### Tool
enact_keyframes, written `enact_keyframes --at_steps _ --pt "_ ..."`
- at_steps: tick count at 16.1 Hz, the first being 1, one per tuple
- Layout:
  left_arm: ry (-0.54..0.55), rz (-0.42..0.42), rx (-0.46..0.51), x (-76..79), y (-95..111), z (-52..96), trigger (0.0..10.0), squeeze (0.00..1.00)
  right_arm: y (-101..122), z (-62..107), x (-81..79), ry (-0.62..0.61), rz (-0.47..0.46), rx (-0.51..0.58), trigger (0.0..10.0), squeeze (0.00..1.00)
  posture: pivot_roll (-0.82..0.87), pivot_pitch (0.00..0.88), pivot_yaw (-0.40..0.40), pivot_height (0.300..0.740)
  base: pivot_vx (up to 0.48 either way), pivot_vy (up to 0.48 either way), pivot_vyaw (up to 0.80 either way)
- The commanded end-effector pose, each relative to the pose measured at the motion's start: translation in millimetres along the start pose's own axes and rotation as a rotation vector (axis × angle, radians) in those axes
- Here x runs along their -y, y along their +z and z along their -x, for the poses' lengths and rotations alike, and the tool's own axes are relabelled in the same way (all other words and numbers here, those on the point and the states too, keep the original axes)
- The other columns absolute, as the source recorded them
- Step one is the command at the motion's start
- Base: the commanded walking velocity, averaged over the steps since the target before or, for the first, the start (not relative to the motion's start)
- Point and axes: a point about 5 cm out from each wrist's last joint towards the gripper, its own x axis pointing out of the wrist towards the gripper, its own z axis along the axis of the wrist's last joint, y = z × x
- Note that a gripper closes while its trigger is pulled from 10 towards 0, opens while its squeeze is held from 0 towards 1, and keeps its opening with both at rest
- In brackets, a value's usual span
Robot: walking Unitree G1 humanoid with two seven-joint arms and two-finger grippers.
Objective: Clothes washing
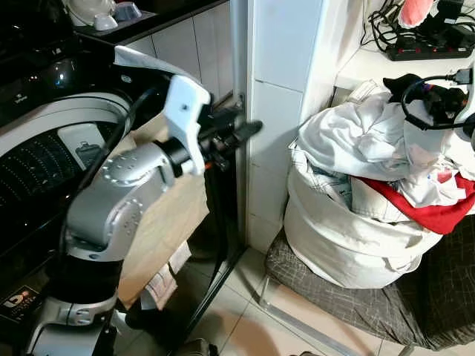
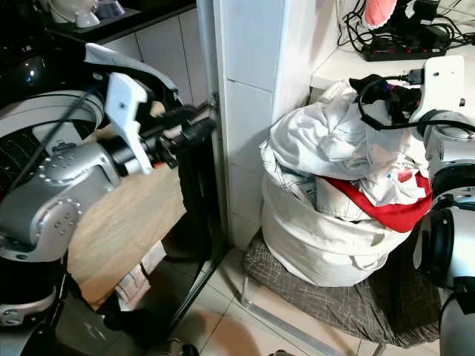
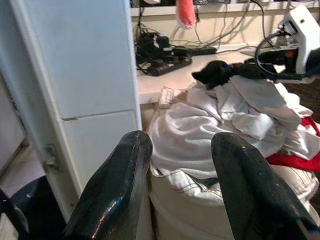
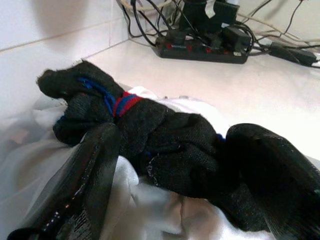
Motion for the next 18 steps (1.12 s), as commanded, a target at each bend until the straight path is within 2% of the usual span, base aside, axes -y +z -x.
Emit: enact_keyframes --at_steps 1,2,3,4,8,12,18 --pt "0.016 -0.016 -0.008 -3.4 3.3 2.1 10.0 0.0 -2.0 -0.7 -4.2 0.016 -0.004 0.004 10.0 0.0 0.06 0.0 0.056 0.74 0.0 0.0 0.0" --pt "0.024 -0.014 -0.004 -3.7 4.4 2.5 10.0 0.0 -2.6 -0.9 -5.7 0.022 0.0 0.007 10.0 0.0 0.06 0.0 0.056 0.74 0.0 0.0 0.0" --pt "0.03 -0.011 0.0 -3.5 5.7 3.3 10.0 0.0 -2.1 -1.1 -6.5 0.022 -0.002 0.016 4.7 0.0 0.07 0.0 0.054 0.74 0.0 0.0 0.0" --pt "0.032 -0.008 -0.002 -3.0 5.9 3.4 10.0 0.0 -2.2 -1.4 -7.7 0.024 -0.006 0.017 0.0 0.0 0.07 0.0 0.052 0.74 0.0 0.0 0.0" --pt "0.005 -0.003 -0.015 0.9 4.0 4.2 10.0 0.0 -9.7 -1.3 -8.4 0.014 0.026 -0.028 0.0 0.0 0.07 0.0 0.05 0.74 0.0 0.0 0.0" --pt "-0.035 0.001 -0.04 7.7 0.6 5.2 10.0 0.0 -20.4 1.3 0.2 -0.052 0.06 -0.089 0.0 0.0 0.07 0.0 0.05 0.74 0.0 0.0 0.0" --pt "-0.047 0.002 -0.043 9.8 0.8 4.8 10.0 0.0 -21.7 1.9 2.5 -0.071 0.054 -0.092 0.0 0.0 0.06 0.0 0.054 0.74 0.0 0.0 0.0"
